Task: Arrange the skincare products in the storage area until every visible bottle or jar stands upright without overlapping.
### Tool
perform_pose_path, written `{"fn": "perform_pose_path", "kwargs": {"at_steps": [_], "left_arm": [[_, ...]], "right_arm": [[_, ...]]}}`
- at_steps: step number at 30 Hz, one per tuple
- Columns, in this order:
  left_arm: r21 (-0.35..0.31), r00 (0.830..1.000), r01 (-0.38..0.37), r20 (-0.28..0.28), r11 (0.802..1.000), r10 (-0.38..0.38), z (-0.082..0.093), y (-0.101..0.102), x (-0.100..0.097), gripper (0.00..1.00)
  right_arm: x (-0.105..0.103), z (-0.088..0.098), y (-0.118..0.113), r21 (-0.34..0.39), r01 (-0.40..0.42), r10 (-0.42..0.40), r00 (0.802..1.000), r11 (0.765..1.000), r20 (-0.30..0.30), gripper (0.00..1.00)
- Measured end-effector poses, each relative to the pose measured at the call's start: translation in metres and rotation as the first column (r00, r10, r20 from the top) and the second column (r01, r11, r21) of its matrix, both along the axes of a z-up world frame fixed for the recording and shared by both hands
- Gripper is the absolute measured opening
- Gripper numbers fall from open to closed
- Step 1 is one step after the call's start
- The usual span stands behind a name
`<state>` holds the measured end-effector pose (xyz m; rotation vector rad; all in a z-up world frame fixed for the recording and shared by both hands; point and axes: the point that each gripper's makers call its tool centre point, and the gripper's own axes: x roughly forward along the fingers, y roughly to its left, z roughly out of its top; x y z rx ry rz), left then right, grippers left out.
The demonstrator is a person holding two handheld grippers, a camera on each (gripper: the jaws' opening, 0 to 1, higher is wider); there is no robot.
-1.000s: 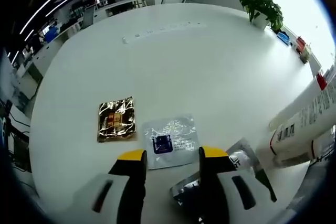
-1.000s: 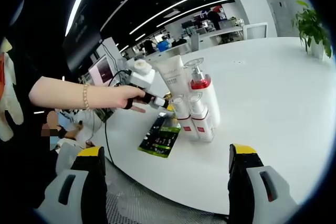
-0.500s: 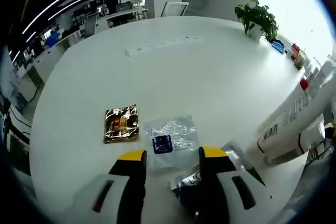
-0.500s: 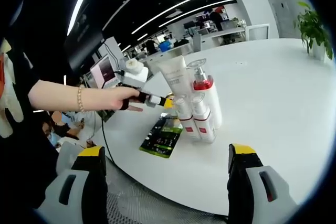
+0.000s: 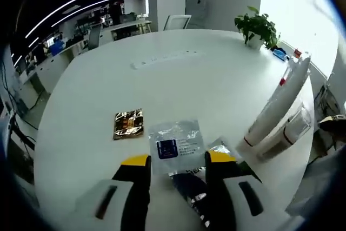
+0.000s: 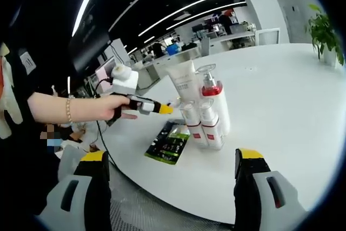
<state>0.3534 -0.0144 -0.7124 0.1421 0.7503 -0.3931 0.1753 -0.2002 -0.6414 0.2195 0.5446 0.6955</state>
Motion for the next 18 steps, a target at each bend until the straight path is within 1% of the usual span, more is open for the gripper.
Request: {"fn": "perform_pose_path", "kwargs": {"at_steps": [2,8,10,14,17,18], "left_arm": [[-0.002,1.0,0.005,0.016,1.0,-0.004,0.006,0.0,-0.003,0.38],[-0.018,0.999,0.008,0.042,1.0,-0.007,0.019,-0.002,-0.02,0.38],[-0.023,0.999,0.007,0.05,1.0,-0.006,0.019,-0.003,-0.022,0.38],[-0.035,0.998,0.009,0.061,0.999,-0.007,0.033,-0.004,-0.035,0.38],[-0.039,0.997,0.018,0.076,0.999,-0.015,0.037,-0.006,-0.04,0.39],[-0.034,0.996,0.026,0.081,0.999,-0.023,0.043,-0.008,-0.046,0.39]], "right_arm": [[0.0,0.001,0.0,0.002,-0.004,0.004,1.0,1.0,0.004,0.95],[0.0,0.0,0.001,0.005,-0.015,0.015,1.0,1.0,0.009,0.95],[0.0,0.0,0.001,0.006,-0.018,0.018,1.0,1.0,0.013,0.95],[0.0,0.001,0.0,0.014,-0.017,0.016,1.0,1.0,0.017,0.94],[0.0,0.002,-0.001,0.024,-0.015,0.014,1.0,1.0,0.02,0.94],[0.0,0.002,0.0,0.025,-0.016,0.015,1.0,1.0,0.021,0.93]]}}
